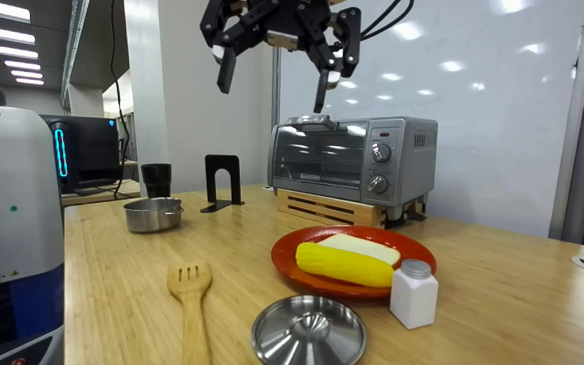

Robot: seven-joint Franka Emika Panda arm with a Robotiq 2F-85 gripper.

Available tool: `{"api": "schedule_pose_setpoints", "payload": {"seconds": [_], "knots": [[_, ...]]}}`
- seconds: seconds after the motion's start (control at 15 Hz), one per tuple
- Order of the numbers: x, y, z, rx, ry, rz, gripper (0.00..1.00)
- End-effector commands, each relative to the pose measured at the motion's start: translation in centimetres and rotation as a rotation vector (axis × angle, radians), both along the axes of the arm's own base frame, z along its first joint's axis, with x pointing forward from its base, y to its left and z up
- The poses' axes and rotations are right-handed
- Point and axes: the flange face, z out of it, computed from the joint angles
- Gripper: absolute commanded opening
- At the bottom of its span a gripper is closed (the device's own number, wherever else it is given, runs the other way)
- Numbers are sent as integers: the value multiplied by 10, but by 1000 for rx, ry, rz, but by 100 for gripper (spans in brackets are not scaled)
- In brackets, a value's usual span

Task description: Move the white container to the left

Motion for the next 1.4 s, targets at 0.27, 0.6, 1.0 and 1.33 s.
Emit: {"api": "schedule_pose_setpoints", "payload": {"seconds": [0.27,0.6,1.0,1.33], "knots": [[29,-59,-32,-24,31,182,100],[46,-94,-52,-156,-215,108,100],[46,-103,-80,-117,-236,46,100],[48,-100,-77,-133,-225,51,100]]}}
